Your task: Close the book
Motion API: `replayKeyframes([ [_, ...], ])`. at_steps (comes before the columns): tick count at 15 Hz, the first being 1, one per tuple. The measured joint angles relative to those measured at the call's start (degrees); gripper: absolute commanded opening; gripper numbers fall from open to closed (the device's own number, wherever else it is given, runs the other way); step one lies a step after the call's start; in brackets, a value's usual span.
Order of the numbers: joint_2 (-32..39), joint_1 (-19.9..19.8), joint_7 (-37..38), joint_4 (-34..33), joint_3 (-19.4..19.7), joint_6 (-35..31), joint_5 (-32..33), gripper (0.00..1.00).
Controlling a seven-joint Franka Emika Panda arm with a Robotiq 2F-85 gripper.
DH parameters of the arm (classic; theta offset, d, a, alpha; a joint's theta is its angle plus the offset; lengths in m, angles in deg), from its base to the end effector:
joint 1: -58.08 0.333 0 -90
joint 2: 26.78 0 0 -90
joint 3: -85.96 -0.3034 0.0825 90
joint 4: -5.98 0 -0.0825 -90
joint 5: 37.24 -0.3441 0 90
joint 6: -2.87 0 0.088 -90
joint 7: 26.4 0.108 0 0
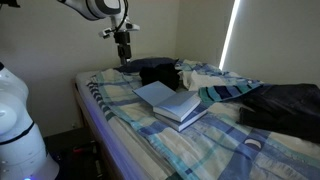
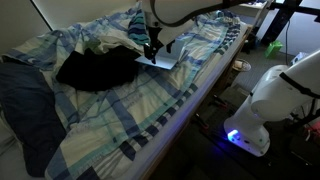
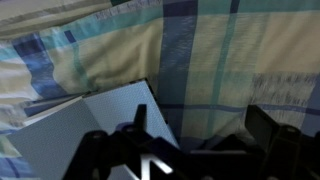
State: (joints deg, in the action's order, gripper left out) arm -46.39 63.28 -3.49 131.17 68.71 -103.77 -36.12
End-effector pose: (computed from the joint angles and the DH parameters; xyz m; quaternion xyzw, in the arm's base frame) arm 0.3865 0.1708 0.5204 0.9982 -0.0094 0.0242 0.0540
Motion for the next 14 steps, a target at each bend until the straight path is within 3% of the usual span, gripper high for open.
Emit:
replayKeyframes([
  [14, 4.8, 4.2, 1.8, -0.9, -1.5, -0.7, 2.6, 1.00],
])
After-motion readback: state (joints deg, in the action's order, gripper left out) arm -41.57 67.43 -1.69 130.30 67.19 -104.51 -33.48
